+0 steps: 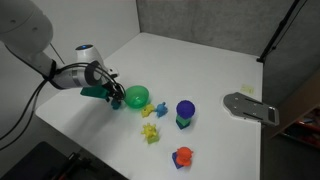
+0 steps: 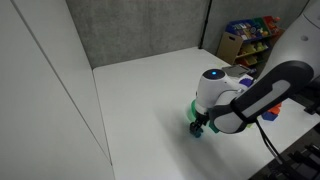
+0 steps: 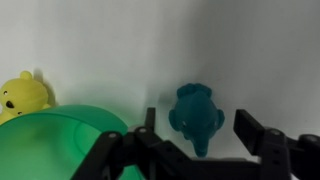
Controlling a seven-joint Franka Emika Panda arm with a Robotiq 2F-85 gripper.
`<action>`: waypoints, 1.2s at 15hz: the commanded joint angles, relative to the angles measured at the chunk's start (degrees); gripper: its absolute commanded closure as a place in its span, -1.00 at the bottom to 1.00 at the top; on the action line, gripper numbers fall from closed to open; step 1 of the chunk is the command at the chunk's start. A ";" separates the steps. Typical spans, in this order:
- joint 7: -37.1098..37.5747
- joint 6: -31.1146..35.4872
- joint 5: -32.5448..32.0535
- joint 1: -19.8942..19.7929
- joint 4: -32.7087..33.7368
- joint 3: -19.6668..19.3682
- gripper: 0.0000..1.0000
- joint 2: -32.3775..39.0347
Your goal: Pick up the green toy on the left side of the table and put it in the green bowl
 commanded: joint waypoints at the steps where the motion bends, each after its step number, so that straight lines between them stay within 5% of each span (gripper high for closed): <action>1: 0.01 -1.24 -0.34 -0.32 1.40 0.39 0.10 0.77; 6: -0.63 -2.08 -0.03 -1.02 0.66 0.81 0.93 -1.07; 18: -6.36 -13.34 3.73 -9.80 1.62 7.55 0.95 -11.65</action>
